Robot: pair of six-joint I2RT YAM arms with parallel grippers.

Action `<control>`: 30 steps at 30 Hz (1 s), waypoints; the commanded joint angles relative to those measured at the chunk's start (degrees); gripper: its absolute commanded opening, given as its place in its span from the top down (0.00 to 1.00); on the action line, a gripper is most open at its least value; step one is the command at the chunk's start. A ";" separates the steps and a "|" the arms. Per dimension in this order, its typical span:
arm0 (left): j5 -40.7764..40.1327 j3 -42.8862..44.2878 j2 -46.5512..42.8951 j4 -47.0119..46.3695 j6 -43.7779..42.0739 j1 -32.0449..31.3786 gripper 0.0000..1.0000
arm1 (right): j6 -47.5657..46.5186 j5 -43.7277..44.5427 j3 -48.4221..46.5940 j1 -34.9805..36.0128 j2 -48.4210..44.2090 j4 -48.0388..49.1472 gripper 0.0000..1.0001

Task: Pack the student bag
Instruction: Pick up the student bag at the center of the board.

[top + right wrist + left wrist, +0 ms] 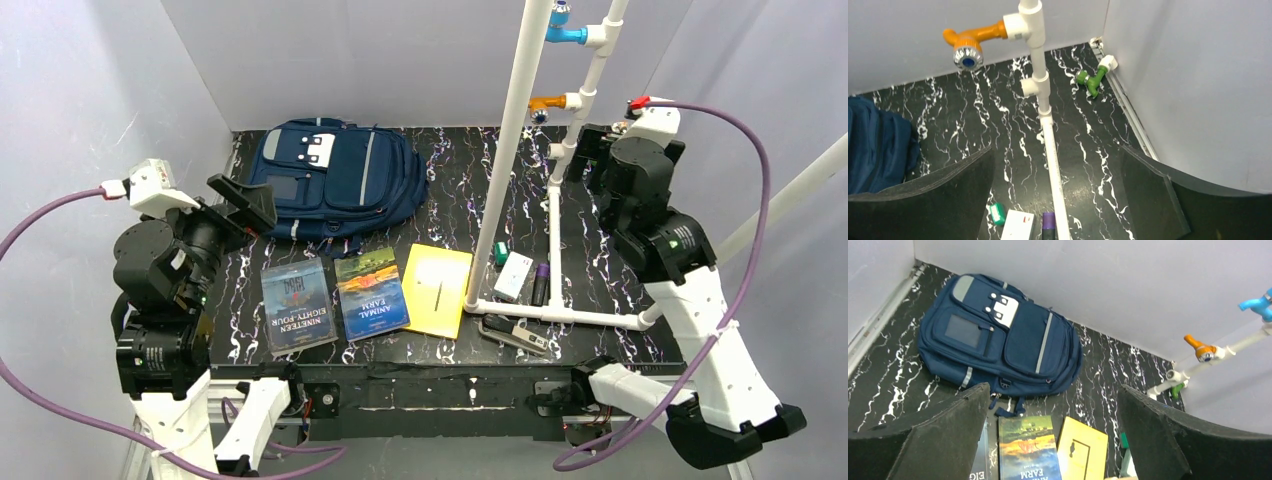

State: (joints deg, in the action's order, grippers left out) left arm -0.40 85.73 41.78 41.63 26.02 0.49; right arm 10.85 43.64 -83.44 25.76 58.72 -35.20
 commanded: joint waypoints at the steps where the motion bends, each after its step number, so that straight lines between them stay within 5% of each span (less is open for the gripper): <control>1: 5.82 0.20 0.10 3.60 1.53 0.33 0.01 | -0.66 -4.31 0.09 0.15 2.71 -0.23 0.00; 8: 13.48 -7.23 -0.48 5.46 3.85 0.32 0.01 | 0.08 -14.31 1.96 -2.16 11.78 0.64 0.00; 21: 24.41 -22.75 -2.84 9.33 6.71 0.38 0.01 | 14.69 -62.30 7.72 -9.17 31.48 19.38 0.00; 30: 30.87 -34.00 -0.58 2.86 11.30 0.38 0.01 | 19.19 -62.42 2.67 -2.82 44.85 28.32 0.00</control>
State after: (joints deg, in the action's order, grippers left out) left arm 26.13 55.02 40.73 48.14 34.81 0.64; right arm 27.14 -15.09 -75.99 20.29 99.72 -14.72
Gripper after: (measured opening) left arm 0.992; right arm 0.997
